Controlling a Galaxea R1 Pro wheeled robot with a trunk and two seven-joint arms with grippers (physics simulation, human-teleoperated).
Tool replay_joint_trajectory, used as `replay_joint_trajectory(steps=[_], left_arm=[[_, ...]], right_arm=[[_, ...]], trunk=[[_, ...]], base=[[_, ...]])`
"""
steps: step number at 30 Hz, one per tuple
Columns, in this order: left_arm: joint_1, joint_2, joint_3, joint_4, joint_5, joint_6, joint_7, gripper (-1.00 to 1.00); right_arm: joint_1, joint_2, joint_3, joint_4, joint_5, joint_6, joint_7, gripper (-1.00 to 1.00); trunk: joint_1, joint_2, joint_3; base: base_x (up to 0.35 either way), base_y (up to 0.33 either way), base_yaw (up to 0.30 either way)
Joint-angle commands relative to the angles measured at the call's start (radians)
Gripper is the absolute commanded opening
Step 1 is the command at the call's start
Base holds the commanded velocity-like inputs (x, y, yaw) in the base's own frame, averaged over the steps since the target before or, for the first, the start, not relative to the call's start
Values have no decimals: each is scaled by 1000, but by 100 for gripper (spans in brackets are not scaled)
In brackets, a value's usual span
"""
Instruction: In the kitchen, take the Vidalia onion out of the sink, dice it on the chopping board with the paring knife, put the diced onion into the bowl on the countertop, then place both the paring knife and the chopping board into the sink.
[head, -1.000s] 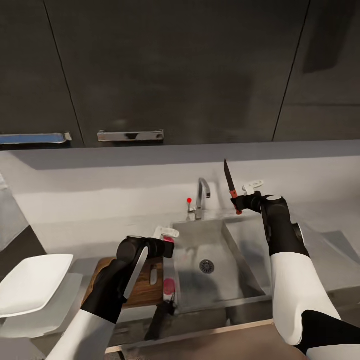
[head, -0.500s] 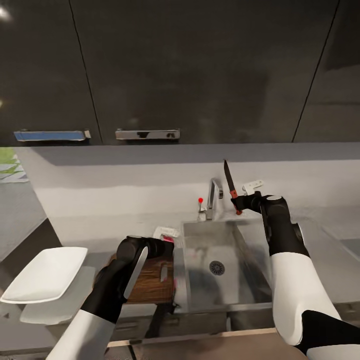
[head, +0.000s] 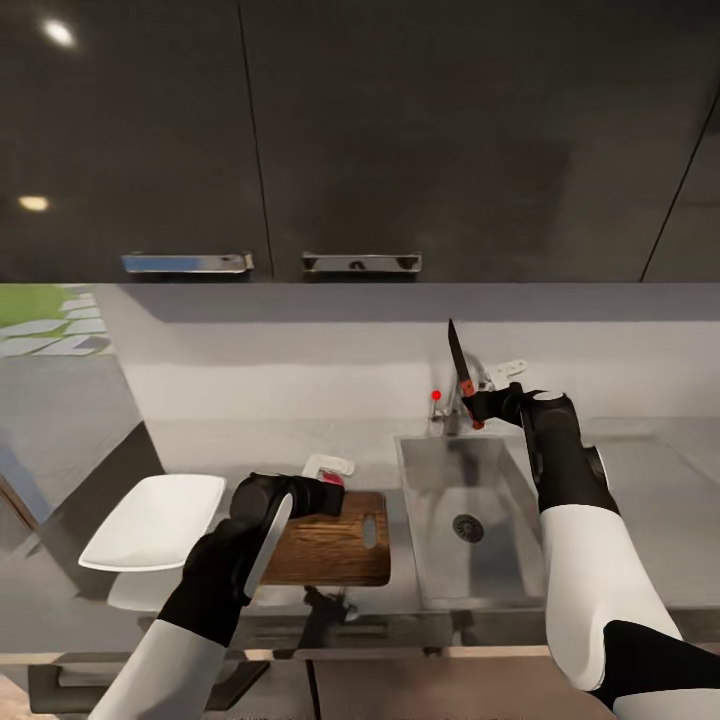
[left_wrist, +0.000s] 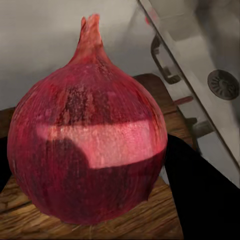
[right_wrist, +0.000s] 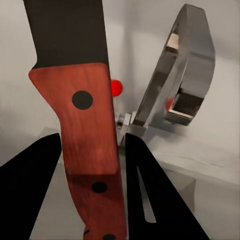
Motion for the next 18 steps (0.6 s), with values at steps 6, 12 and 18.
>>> replay_joint_trajectory(steps=[6,12,18], left_arm=[[-1,9,1,0,3,3,-2,-100],[-1,31,3,4,3,-4,-9,-100],[-1,46,2,35,3,-65,-12,-100]], right_arm=[[-1,1,-4,-1,10,1,10,-100],[-1,1,-3,-1,10,1,10,-100],[-1,1,-2,-1,10,1,10,-100]], trunk=[[1,-2,-3],[1,-2,-3],[1,-2,-3]], base=[[-8,13,7],[0,0,0],[0,0,0]])
